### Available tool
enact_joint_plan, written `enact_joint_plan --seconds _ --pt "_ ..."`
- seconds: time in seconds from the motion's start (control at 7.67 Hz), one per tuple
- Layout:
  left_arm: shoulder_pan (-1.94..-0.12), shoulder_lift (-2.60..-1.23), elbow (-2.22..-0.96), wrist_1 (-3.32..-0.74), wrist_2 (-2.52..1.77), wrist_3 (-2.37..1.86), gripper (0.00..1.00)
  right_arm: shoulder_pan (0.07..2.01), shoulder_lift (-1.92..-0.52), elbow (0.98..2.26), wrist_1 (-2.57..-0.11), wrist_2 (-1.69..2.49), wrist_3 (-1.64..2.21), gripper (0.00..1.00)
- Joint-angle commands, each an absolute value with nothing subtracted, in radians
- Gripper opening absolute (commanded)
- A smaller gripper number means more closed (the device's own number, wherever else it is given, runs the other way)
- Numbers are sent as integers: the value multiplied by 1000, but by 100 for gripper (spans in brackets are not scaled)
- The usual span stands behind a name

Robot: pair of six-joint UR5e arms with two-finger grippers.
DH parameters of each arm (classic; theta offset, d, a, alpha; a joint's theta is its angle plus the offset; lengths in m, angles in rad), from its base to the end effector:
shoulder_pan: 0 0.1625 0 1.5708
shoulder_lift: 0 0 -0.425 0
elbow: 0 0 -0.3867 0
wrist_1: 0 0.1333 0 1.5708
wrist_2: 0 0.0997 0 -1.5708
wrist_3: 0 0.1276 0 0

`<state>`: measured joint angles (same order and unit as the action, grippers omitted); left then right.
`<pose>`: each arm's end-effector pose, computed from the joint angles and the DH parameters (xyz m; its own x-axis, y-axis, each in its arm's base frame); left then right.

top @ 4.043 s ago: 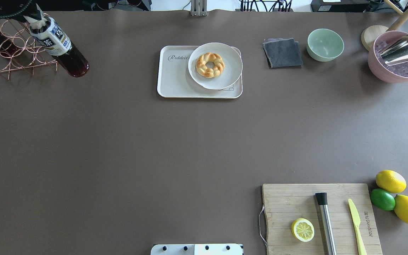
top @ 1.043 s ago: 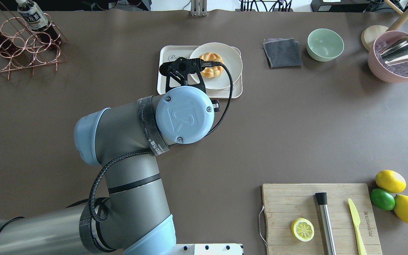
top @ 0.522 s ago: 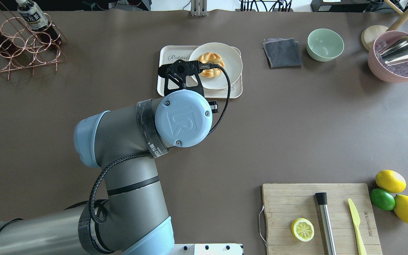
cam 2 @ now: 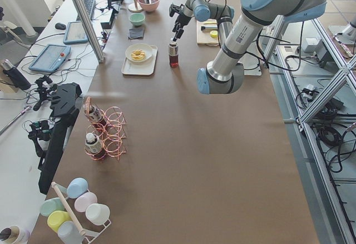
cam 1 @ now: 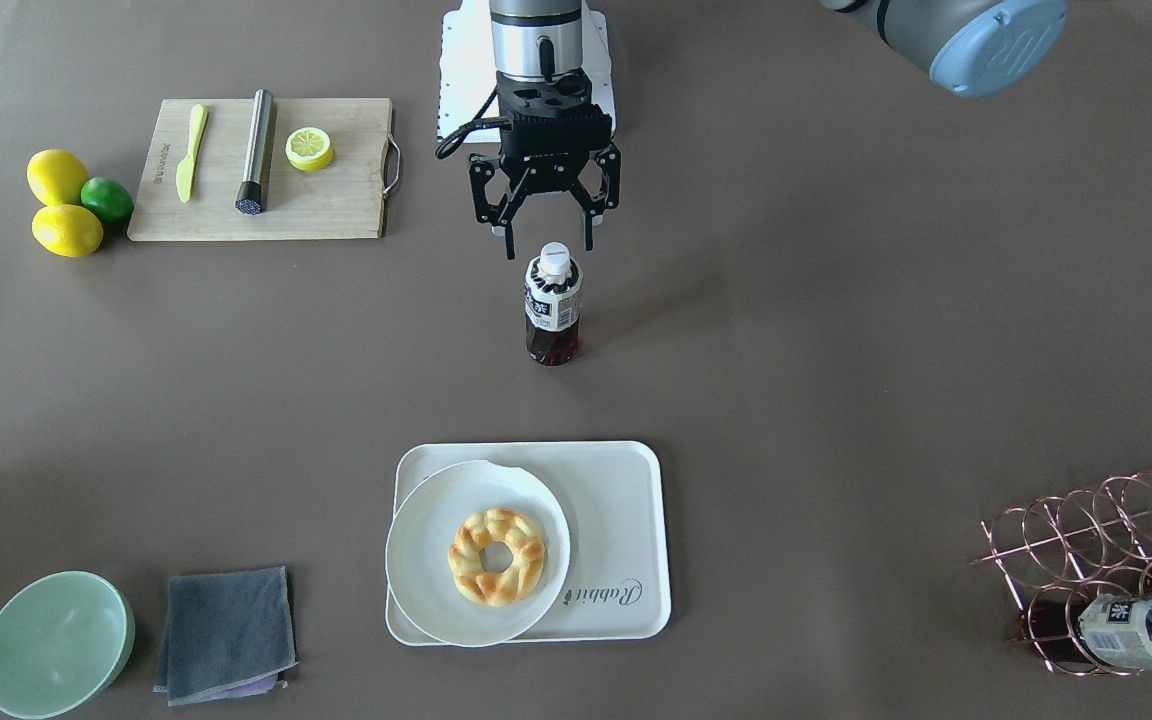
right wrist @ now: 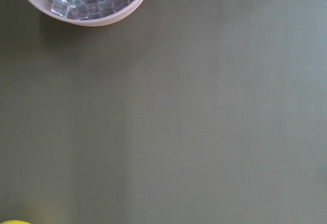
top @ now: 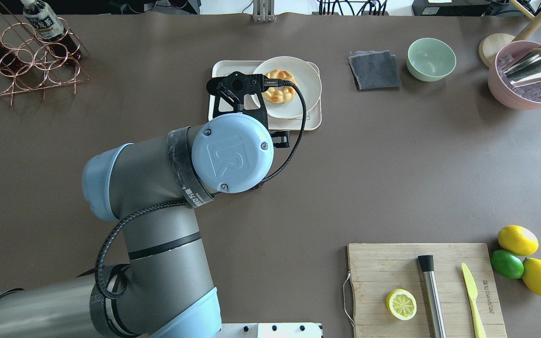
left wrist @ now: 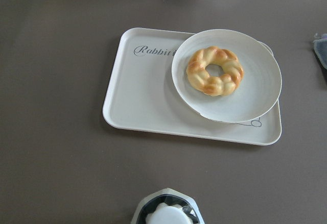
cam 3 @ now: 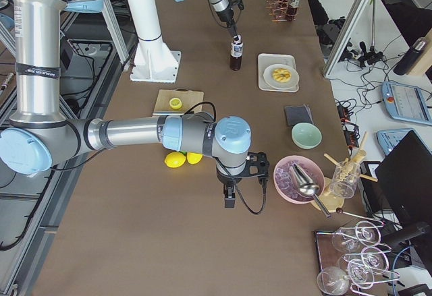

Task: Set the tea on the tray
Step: 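Carry the bottle near the white tray and lower it onto the table, then open the left gripper and withdraw it while the right arm moves in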

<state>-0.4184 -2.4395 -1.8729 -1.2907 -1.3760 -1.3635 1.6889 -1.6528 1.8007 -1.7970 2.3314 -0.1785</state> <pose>0.5161 -0.4024 0.0820 0.6727 -0.0781 -0.7358 0.4064 0.8700 0.2792 0.0968 -0.4314 0.6290 0.7225 -0.0391 0.6902 0.0110 0.9989 0.0450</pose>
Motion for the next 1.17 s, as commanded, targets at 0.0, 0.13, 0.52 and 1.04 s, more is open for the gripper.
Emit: enact_joint_plan --seconds 0.0,0.13,0.52,1.04 --pt "-504 -2372 -1959 -1290 -1438 -1220 97 1689 -1635 1798 -1809 2342 -172 100" --pt "-570 -2338 -1980 -1292 -1519 -1160 97 1689 -1634 1802 -1810 2361 -169 100" --pt "-720 -2177 -2078 -1299 -1635 -909 97 1645 -1579 1809 -1809 2419 -65 100" --pt "-883 -2005 -2074 -1385 -1860 -753 97 1502 -1504 1928 -1807 2457 263 100"
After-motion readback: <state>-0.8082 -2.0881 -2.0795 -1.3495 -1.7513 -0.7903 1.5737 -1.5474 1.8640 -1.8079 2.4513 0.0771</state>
